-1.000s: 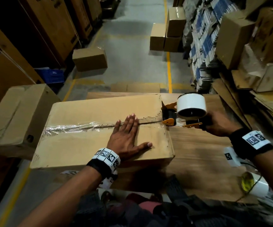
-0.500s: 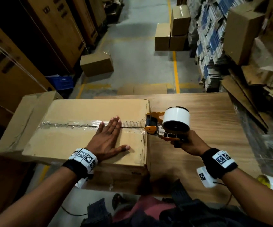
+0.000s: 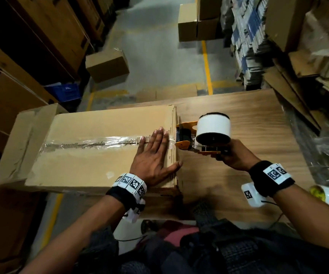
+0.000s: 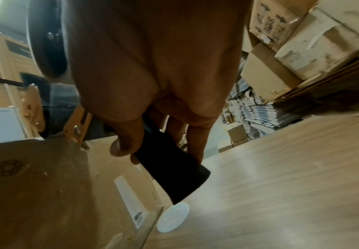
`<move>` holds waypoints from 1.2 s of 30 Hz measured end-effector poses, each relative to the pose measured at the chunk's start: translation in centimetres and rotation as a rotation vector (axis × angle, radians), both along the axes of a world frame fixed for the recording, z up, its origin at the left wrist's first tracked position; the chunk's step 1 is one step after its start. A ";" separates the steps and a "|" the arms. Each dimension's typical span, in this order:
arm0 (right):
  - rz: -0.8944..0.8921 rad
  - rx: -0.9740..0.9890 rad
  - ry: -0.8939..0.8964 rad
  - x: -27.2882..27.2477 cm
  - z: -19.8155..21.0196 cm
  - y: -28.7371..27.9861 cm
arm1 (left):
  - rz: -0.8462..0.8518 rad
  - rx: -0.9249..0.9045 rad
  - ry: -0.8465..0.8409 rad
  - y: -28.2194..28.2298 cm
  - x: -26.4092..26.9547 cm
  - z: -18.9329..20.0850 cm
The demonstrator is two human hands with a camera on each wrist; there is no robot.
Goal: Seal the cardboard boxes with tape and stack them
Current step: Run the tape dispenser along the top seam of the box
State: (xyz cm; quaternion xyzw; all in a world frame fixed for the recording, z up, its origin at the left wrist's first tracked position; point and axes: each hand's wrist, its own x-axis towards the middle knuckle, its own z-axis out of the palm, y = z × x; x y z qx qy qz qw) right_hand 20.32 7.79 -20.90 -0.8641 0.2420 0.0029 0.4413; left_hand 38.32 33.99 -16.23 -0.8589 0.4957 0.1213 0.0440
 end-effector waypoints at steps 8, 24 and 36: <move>0.006 -0.116 0.185 -4.2 -1.2 -1.9 | 0.000 -0.022 0.007 0.0 -0.1 0.1; 0.146 -0.167 0.327 -0.3 -1.7 -1.3 | 0.008 -0.052 0.006 0.0 -0.3 -0.2; 0.226 -0.368 0.580 -3.4 -2.2 -1.1 | 0.009 -0.056 -0.006 0.1 -0.5 0.0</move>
